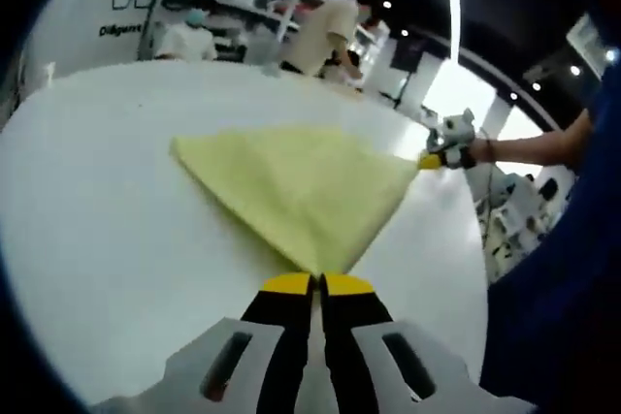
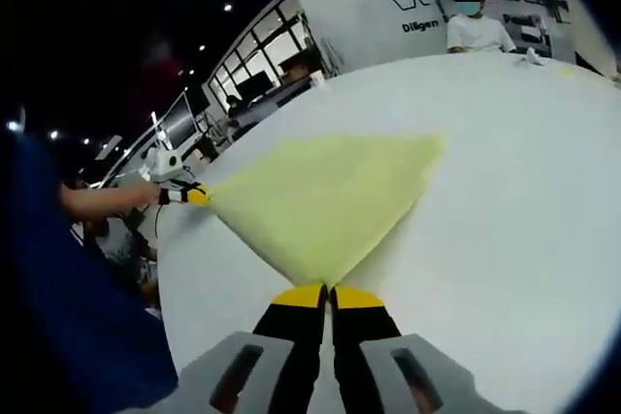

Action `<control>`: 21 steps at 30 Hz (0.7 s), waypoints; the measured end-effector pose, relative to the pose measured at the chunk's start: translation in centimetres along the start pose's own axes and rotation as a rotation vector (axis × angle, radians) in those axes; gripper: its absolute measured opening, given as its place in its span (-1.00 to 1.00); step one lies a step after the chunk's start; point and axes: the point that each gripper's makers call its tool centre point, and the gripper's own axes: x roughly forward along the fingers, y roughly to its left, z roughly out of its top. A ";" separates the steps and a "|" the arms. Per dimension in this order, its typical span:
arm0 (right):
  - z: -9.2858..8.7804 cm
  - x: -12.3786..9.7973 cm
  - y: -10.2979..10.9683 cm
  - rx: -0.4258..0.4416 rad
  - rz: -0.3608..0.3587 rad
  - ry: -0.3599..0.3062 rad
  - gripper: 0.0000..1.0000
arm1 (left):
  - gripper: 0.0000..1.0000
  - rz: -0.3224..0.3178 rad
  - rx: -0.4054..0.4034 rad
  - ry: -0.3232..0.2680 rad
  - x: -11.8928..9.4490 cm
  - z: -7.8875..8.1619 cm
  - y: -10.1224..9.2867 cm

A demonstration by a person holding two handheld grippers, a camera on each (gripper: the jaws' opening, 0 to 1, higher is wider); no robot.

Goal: Fold the garment on the visible template until the final outline fits inside the template.

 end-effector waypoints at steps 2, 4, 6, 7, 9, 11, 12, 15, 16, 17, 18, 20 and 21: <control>-0.1 -0.4 0.6 -0.001 0.024 0.009 -1.00 | -1.00 -0.019 -0.014 0.000 -0.7 0.2 -0.5; -0.4 -0.7 1.3 -0.008 0.036 0.014 -1.00 | -1.00 -0.029 -0.017 0.010 -1.2 -0.2 -0.6; -0.7 -0.9 1.9 -0.001 0.042 0.011 -1.00 | -1.00 -0.045 -0.018 0.026 -1.6 -0.8 -1.1; -0.9 -1.1 2.1 -0.001 0.046 0.011 -1.00 | -1.00 -0.049 -0.016 0.034 -1.7 -1.2 -1.6; -1.6 -1.4 2.7 -0.005 0.054 0.014 -1.00 | -1.00 -0.058 -0.013 0.045 -2.1 -1.9 -2.6; -2.4 -1.8 3.2 -0.001 0.057 0.020 -1.00 | -1.00 -0.074 -0.032 0.041 -2.5 -2.5 -3.5; -2.6 -1.9 3.3 0.002 0.057 0.019 -1.00 | -1.00 -0.077 -0.036 0.038 -2.6 -2.6 -3.6; -3.8 -2.2 4.1 0.022 0.063 0.012 -1.00 | -1.00 -0.071 -0.055 0.039 -2.9 -3.6 -4.1; -4.0 -2.2 4.0 0.023 0.063 0.012 -1.00 | -1.00 -0.060 -0.058 0.032 -2.9 -3.8 -4.0; -4.2 -2.2 4.0 0.025 0.062 0.012 -1.00 | -1.00 -0.049 -0.061 0.026 -2.9 -4.0 -3.9; -4.4 -2.1 4.0 0.028 0.057 0.010 -1.00 | -1.00 -0.043 -0.066 0.021 -3.0 -4.0 -3.9; -4.5 -2.0 4.2 0.049 0.038 -0.006 -1.00 | -1.00 -0.035 -0.074 0.014 -3.0 -4.1 -3.9; -4.5 -2.1 4.2 0.054 0.031 -0.013 -1.00 | -1.00 -0.030 -0.072 0.017 -3.1 -4.3 -4.2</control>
